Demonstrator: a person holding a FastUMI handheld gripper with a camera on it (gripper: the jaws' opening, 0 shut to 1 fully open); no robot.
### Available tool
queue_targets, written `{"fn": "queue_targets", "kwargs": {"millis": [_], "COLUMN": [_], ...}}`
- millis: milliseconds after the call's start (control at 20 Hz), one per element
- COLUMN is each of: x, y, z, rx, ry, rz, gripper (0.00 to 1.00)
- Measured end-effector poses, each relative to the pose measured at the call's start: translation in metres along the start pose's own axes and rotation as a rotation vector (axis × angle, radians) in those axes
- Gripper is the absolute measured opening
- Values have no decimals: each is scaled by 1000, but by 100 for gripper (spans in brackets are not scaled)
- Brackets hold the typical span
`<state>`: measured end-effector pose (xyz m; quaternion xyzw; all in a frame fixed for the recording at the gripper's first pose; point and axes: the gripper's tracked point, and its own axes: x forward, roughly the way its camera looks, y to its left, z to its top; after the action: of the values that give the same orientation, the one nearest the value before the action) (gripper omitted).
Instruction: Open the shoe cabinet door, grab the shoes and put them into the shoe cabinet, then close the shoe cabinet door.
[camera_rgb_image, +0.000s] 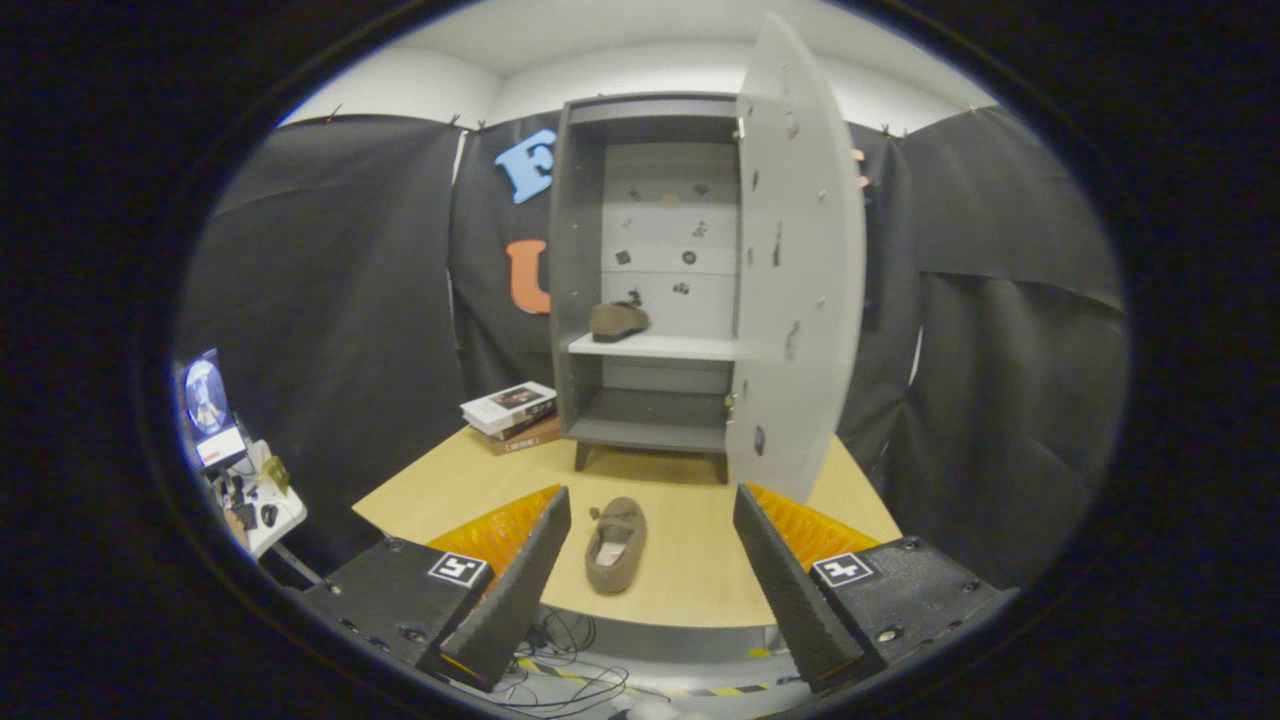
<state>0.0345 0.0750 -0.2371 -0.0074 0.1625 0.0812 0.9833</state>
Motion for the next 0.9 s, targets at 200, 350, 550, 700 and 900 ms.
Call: {"fn": "queue_targets", "kwargs": {"millis": [200, 350, 550, 700, 900], "x": [85, 149, 220, 264, 300], "y": [47, 61, 65, 59, 59], "z": [-64, -104, -154, -176, -193], "rx": [-17, -15, 8, 48, 90], "ry": [103, 203, 320, 383, 434], "rz": [80, 110, 108, 79, 63], "gripper": [100, 100, 100, 100, 100]}}
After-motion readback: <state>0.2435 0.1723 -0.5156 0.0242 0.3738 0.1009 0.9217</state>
